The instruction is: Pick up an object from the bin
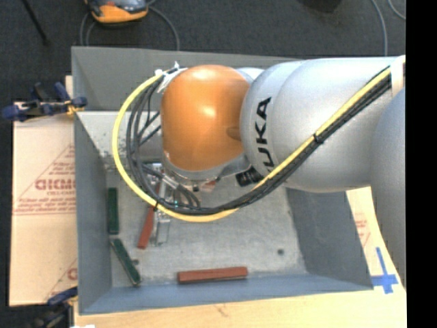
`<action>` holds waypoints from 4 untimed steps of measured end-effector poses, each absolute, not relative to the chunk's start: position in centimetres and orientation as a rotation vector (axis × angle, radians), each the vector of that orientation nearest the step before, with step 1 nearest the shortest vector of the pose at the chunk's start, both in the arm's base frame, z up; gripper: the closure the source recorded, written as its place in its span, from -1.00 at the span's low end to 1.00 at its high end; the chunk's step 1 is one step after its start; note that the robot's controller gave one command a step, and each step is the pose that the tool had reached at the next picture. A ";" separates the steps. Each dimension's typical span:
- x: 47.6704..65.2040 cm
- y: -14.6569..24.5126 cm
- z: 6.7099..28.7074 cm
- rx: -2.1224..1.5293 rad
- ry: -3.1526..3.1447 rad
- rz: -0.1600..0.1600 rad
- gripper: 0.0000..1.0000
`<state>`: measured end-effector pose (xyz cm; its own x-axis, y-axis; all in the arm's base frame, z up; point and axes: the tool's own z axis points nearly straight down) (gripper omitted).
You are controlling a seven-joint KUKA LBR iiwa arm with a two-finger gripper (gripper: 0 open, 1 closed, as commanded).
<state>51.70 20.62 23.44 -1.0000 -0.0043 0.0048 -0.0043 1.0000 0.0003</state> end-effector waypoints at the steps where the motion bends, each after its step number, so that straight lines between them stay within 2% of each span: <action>1: 51.9 20.5 23.8 0.001 -3.144 -0.003 -1.00; 2: 54.1 21.8 20.0 0.012 -3.154 -0.009 -1.00; 3: 54.9 20.0 13.7 0.003 -3.148 -0.006 -1.00; 4: 55.2 20.6 10.7 -0.064 -3.139 0.003 -1.00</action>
Offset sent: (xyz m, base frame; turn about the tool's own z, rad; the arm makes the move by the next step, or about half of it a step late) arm 0.0536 0.0320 -0.1123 -0.0194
